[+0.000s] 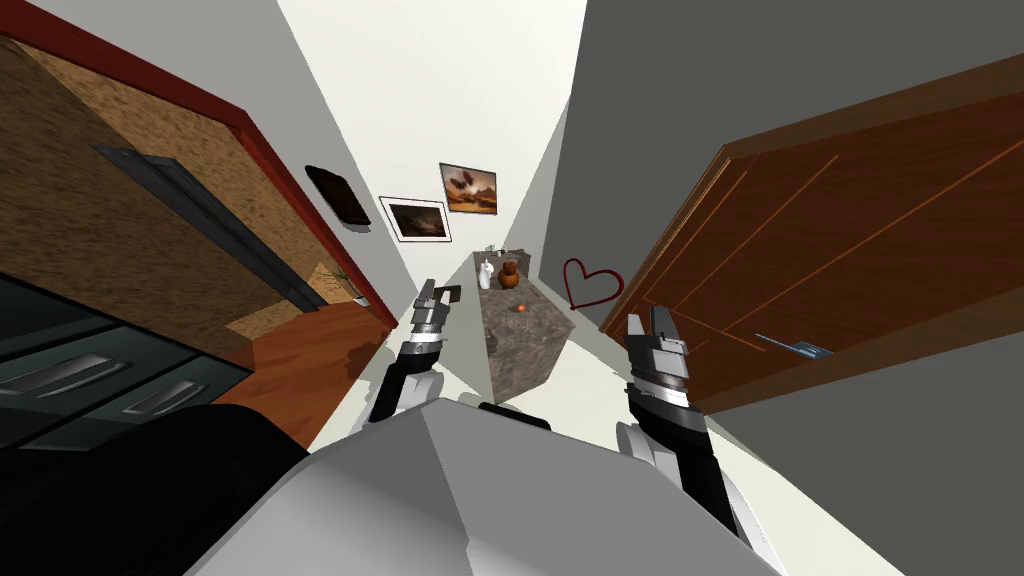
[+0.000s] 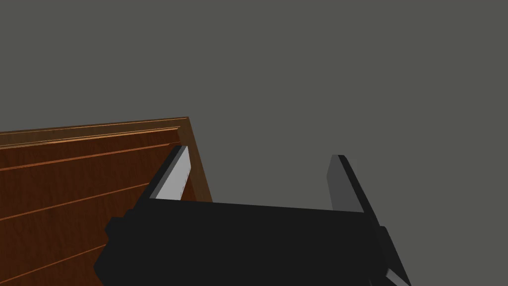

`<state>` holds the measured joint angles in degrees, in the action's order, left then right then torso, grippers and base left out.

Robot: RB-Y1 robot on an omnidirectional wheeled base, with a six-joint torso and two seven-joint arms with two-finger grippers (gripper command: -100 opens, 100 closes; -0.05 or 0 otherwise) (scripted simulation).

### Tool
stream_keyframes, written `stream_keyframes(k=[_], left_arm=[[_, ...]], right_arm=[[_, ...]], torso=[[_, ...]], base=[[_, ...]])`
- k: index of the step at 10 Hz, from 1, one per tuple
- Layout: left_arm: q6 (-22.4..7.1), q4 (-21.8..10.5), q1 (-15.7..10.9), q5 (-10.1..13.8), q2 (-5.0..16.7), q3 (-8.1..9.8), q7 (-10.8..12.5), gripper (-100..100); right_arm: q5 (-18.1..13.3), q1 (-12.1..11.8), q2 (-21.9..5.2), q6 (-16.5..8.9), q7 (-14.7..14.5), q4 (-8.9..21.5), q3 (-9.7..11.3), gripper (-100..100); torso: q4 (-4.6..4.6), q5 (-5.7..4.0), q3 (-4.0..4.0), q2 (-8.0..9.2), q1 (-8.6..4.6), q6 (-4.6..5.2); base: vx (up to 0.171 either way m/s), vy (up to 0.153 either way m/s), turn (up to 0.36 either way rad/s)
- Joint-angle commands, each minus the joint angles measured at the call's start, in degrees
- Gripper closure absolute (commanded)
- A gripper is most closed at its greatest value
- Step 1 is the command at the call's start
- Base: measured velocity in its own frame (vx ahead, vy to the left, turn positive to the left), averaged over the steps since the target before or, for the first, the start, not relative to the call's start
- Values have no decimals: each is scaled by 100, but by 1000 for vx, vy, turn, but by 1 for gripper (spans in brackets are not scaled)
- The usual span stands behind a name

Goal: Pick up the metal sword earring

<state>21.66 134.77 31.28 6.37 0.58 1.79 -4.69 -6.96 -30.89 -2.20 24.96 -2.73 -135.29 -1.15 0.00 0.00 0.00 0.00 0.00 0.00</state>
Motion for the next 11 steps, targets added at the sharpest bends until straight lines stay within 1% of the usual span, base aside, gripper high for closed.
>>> stream_keyframes(k=[1,4,8,9,11], left_arm=[[-70,-15,-10,21,159,2,9,-100],[-340,-63,-54,100,540,20,43,-100],[-907,-149,-140,275,1081,52,120,-100],[-943,-149,-140,275,1081,52,120,-100],[-1322,-206,-189,385,1363,62,165,-100]], right_arm=[[0,0,0,0,0,0,0,0],[0,0,0,0,0,0,0,0],[0,1,0,0,0,0,0,0],[0,1,0,0,0,0,0,0],[0,0,0,0,0,0,0,0]], torso=[[0,0,0,0,0,0],[1,0,4,7,2,0],[3,1,8,14,3,0],[4,1,10,17,2,1],[3,0,7,12,0,0]], base=[[-5,-1,-17],[-19,1,-27],[-37,1,-35],[-32,0,-15],[-30,-5,-36]])
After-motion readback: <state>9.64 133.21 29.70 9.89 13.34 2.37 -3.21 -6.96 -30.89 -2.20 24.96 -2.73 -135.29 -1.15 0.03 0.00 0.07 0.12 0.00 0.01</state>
